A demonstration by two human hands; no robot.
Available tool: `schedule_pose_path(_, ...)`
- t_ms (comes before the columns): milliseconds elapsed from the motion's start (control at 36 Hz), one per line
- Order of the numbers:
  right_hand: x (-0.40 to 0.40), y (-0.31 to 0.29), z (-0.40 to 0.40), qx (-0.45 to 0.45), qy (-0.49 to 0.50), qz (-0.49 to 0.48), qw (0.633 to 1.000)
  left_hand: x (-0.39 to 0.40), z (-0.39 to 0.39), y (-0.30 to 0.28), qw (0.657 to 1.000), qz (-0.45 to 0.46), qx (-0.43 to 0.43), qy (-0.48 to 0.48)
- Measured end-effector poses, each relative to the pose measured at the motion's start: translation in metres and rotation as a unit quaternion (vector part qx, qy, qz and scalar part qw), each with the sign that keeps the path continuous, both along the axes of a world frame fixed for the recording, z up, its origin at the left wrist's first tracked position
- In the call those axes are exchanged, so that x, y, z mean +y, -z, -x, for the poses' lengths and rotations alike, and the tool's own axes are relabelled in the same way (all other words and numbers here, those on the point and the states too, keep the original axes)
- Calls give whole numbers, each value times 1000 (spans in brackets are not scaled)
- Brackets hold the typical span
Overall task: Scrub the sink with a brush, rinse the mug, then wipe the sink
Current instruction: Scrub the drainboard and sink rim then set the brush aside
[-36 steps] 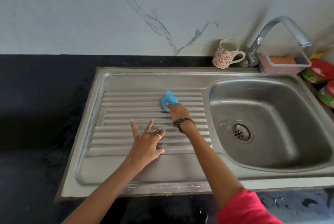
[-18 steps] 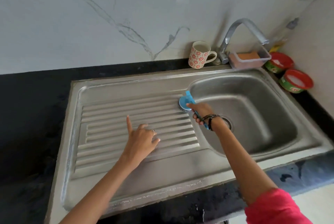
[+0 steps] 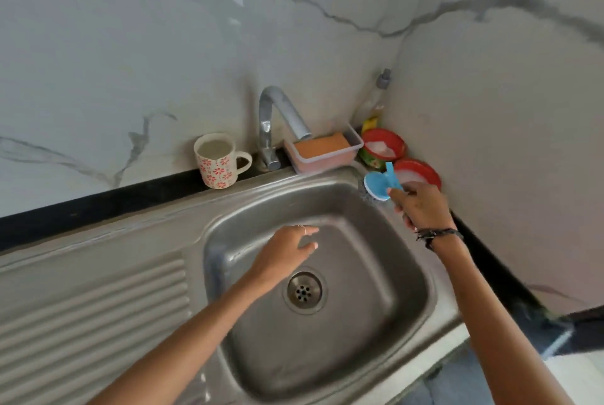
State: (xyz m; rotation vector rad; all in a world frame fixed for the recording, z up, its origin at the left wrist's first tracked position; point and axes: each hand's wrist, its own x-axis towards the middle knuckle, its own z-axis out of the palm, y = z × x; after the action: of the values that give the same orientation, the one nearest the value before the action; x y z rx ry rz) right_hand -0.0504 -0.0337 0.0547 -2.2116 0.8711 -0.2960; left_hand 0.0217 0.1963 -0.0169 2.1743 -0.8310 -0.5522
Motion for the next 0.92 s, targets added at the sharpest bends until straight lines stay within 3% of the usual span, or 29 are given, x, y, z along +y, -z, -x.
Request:
schedule_pose_path(194,-122,-16,-57,-36,5,55,998,-145,-46,-12,981,57,183,-40)
schedule_pose_path(306,-161,-7,-102,-17,-33,19,999,-205,-70,-12,969,75,215,-96)
schedule_pose_path(444,-185,15,-142,66,-97,-5,993,-251,-90,-10,967,69,218,-114)
schedule_pose_path(583,-193,34,-164,174,-118,40,977,-274,-98,-6,977,56,176,-110)
schedule_pose_path(667,-183,40,-177,176,-128,68,974,-274,-99,-3,984,36,142,-100)
schedule_pose_path(917,-165,38,-173,123,-93,72,985,-259,-87,-10,985,-11,154,-73)
